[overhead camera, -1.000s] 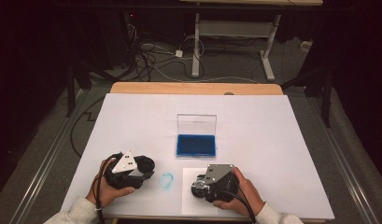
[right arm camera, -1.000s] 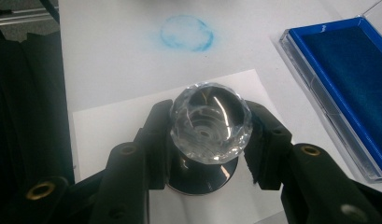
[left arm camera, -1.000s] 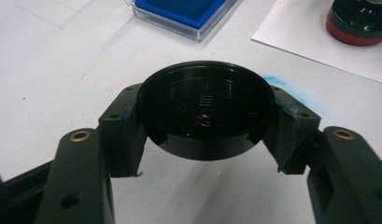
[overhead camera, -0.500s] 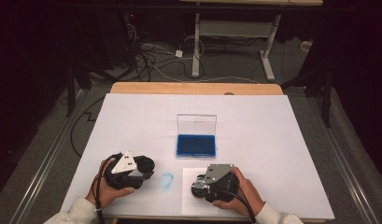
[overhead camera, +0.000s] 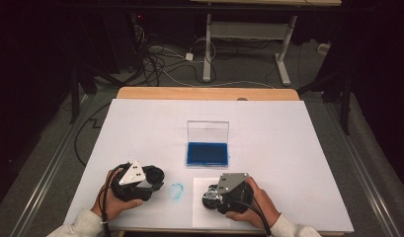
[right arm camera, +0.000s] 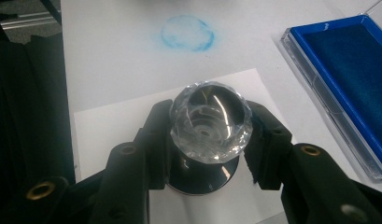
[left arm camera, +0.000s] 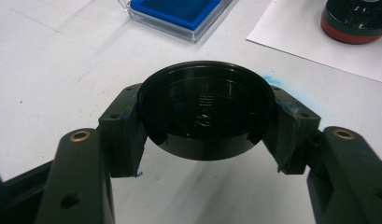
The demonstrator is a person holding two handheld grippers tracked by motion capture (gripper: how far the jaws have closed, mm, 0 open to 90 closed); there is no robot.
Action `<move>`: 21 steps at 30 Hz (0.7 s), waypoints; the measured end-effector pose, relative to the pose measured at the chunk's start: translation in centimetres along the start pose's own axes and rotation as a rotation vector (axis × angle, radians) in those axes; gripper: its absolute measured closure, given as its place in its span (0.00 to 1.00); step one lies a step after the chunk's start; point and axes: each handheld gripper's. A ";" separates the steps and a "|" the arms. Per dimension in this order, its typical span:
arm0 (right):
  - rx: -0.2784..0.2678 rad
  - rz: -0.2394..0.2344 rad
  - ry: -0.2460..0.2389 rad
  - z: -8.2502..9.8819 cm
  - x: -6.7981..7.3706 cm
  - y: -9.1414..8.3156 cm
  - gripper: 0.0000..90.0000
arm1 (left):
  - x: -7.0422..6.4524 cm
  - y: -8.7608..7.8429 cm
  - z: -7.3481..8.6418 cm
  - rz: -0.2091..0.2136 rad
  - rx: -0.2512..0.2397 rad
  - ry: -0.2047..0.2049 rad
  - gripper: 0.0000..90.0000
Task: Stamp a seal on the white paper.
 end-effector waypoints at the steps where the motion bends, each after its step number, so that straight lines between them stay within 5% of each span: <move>1: 0.000 0.000 -0.002 0.0 0.0 0.0 0.63 | 0.0 0.0 0.0 0.000 -0.001 0.002 0.41; 21: 0.012 0.017 0.000 0.0 0.3 0.0 0.63 | -0.1 0.1 0.0 0.003 0.002 0.001 0.41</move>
Point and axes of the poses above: each handheld gripper's, and its own axes: y roughly forward along the jaws, z roughly out of its underside, x roughly to its left, and after that the axes turned 4 degrees about y, right-handed
